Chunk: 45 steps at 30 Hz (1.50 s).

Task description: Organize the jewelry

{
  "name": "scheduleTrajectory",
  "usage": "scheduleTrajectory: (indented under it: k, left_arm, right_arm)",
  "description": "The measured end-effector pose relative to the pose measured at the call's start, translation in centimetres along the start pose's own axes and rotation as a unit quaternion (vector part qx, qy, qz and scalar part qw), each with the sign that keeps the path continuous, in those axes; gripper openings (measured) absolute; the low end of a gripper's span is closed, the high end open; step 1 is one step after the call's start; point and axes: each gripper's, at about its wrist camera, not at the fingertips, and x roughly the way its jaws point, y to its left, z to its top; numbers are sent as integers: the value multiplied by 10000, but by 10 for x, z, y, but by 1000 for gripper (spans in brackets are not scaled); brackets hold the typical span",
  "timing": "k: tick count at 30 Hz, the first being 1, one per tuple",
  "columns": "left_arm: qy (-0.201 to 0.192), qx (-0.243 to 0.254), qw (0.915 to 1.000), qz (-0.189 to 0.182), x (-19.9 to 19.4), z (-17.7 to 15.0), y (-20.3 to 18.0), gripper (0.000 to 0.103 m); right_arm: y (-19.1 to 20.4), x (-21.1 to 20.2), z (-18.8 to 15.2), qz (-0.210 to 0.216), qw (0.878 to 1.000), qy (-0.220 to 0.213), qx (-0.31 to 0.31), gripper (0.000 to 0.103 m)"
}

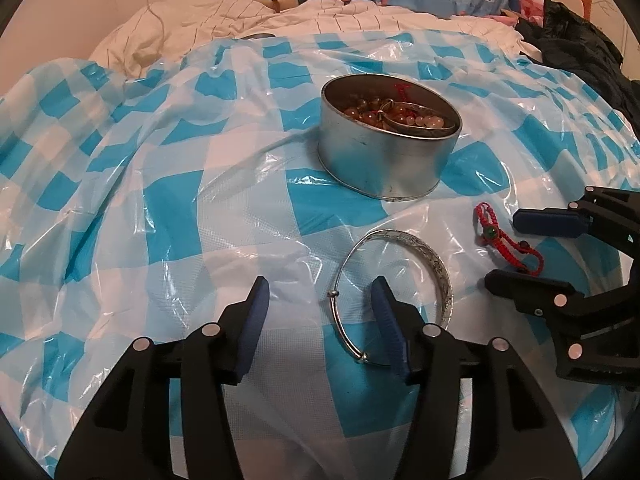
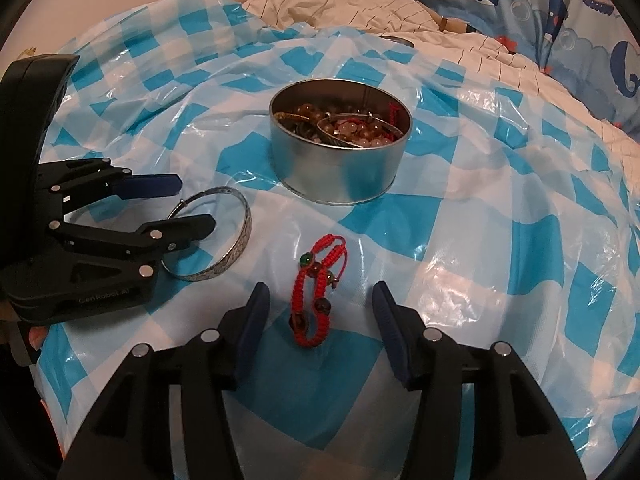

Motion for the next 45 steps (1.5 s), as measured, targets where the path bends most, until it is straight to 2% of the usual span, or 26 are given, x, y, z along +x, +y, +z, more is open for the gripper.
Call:
scheduleTrajectory:
  k: [2,4,5,6,8,11,14,16,20,25,29,41,45]
  left_arm:
    - [-11,11,10000,-29,0,0,0,51]
    - [-34,68,9998,-182,-1,-1,-1,38]
    - [-45,131,9997,-210,-1,-1,-3,26]
    - [-54,181,9996,-203,-1,-1,-5,19]
    - [-80,296,9994,-173,-2,-1,-10,12]
    - [-125,225,9994,-233,-5,0,-8,7]
    - [-203,-13,9988,-445,-9,1,-3,6]
    - [-336,-81,9984,-438,-14,3,0,6]
    - [-514,-138,9976,-437,-21,5,1,6]
    - [-430,-87,9981,-440,-20,6,-1,6]
    - [-464,-109,9979,-447,-20,7,-2,6]
    - [-926,-68,9944,-508,-34,17,-9,6]
    - [-973,-87,9938,-531,-37,19,-10,6]
  right_arm:
    - [0,0,-1,38,10000,4,-1,49]
    - [1,0,-1,101,9999,8,-12,40]
    - [2,0,-1,136,9999,7,-11,32]
    - [2,0,-1,179,9998,5,0,28]
    - [2,-1,0,249,9997,-18,51,17]
    - [-10,-3,-1,590,9973,-84,436,13]
    - [-19,-8,1,884,9931,-208,738,12]
    - [-20,-13,3,907,9923,-317,786,12]
    - [-20,-23,6,854,9916,-543,806,12]
    - [-20,-22,6,804,9925,-504,773,12]
    - [-19,-25,7,577,9944,-592,658,12]
    - [-23,-35,9,423,9932,-878,637,12]
    - [-24,-35,9,413,9931,-891,635,12]
